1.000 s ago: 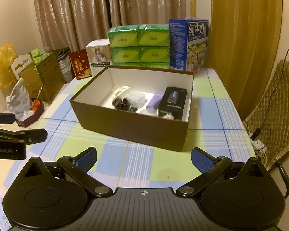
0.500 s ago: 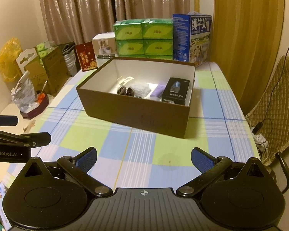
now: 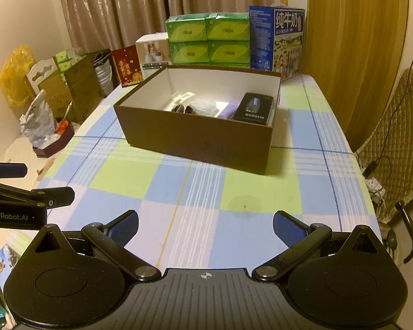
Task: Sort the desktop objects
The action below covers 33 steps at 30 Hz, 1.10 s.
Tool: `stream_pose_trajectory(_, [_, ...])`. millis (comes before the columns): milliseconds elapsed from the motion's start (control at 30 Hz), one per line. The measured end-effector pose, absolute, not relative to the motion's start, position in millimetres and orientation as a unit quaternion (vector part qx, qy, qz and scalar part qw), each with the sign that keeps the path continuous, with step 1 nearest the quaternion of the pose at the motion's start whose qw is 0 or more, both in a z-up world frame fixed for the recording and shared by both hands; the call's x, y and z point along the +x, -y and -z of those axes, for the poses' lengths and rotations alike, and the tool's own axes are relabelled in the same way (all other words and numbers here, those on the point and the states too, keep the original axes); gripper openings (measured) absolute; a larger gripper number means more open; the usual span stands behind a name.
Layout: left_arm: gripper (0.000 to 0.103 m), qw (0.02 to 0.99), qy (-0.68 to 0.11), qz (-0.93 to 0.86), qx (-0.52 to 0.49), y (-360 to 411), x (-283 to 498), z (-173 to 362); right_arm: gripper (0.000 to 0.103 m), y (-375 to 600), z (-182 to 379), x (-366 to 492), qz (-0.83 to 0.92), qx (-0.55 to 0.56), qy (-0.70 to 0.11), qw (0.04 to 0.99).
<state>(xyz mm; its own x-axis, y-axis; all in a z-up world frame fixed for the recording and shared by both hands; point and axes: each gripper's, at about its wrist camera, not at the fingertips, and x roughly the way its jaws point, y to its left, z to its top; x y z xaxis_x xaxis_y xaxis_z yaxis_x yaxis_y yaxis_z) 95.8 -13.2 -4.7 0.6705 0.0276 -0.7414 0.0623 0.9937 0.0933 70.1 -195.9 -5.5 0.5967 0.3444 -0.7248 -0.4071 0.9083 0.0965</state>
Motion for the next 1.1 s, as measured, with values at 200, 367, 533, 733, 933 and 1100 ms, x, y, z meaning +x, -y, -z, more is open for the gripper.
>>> stream_pose_trajectory(200, [0.102, 0.91, -0.411, 0.008, 0.057, 17, 88, 7, 0.101, 200, 8, 61, -0.212, -0.043, -0.399, 0.891])
stream_pose_trajectory(367, [0.102, 0.909, -0.413, 0.0, 0.055, 18, 83, 9, 0.101, 202, 11, 57, -0.213, -0.043, -0.405, 0.888])
stream_pose_trajectory(533, [0.102, 0.907, -0.417, -0.002, 0.056, 18, 77, 12, 0.101, 202, 14, 53, -0.215, -0.044, -0.411, 0.885])
stream_pose_trajectory(733, [0.102, 0.905, -0.422, -0.002, 0.056, 17, 71, 15, 0.101, 200, 16, 48, -0.217, -0.043, -0.414, 0.883])
stream_pose_trajectory(933, [0.102, 0.904, -0.423, -0.002, 0.055, 15, 69, 15, 0.101, 199, 16, 47, -0.217, -0.043, -0.415, 0.883])
stream_pose_trajectory(1100, [0.102, 0.905, -0.423, -0.002, 0.054, 12, 69, 16, 0.101, 196, 16, 46, -0.217, -0.042, -0.415, 0.883])
